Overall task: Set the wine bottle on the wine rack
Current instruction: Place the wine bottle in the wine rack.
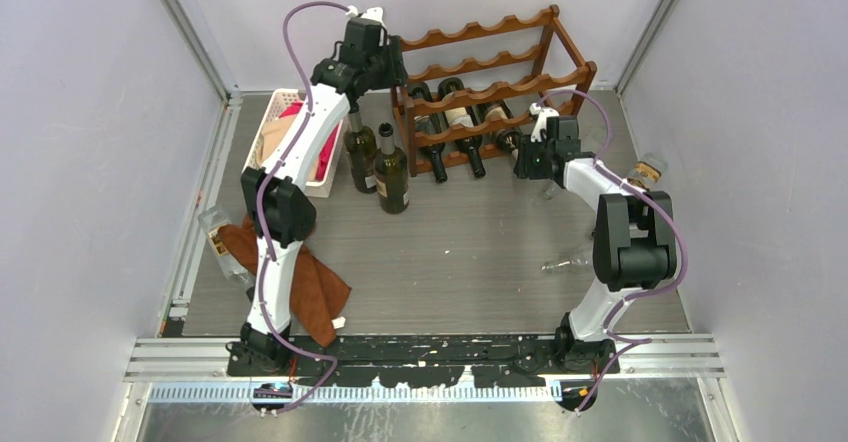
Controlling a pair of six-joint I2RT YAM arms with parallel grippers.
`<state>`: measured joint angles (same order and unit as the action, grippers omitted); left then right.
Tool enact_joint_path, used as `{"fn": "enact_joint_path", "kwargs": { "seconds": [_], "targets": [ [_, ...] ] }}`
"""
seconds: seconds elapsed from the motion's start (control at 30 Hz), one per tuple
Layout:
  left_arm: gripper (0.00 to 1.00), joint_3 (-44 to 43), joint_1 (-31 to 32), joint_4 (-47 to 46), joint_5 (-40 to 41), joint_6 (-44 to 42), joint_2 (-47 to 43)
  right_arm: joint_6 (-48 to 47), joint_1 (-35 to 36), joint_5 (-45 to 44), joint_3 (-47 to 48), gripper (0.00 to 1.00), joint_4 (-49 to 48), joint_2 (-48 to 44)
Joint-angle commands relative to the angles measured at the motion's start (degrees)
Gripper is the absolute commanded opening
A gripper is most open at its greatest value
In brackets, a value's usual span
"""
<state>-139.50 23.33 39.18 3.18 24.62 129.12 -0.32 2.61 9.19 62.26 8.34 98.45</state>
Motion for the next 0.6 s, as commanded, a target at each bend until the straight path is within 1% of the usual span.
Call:
{"fn": "enact_joint_path", "kwargs": {
  "seconds": [0.0,0.17,0.23,0.33,0.57],
  "targets": [
    [0.51,-1.5,0.3,-2.8,1.4,-0.8,-0.6,0.2,-1.2,-0.5,2.5,0.22,-4.8,0.2],
    [0.48,-0.8,0.3,-2.9,0.7,-0.9,-0.6,0.2,-1.7,0.1,1.4,0.10,-7.9,0.4],
    [0.47,-0.6,0.3,-2.9,0.6,-0.9,-0.7,0.3,-1.8,0.3,0.0,0.07,-11.2,0.2],
    [0.47,-0.5,0.3,-2.9,0.4,-1.1,-0.9,0.1,-1.8,0.8,-2.1,0.04,-15.1,0.5],
    [0.47,-0.4,0.3,-2.7,0.6,-1.7,-1.3,-0.7,-1.9,0.6,-4.7,0.01,-20.9,1.8]
  ]
}}
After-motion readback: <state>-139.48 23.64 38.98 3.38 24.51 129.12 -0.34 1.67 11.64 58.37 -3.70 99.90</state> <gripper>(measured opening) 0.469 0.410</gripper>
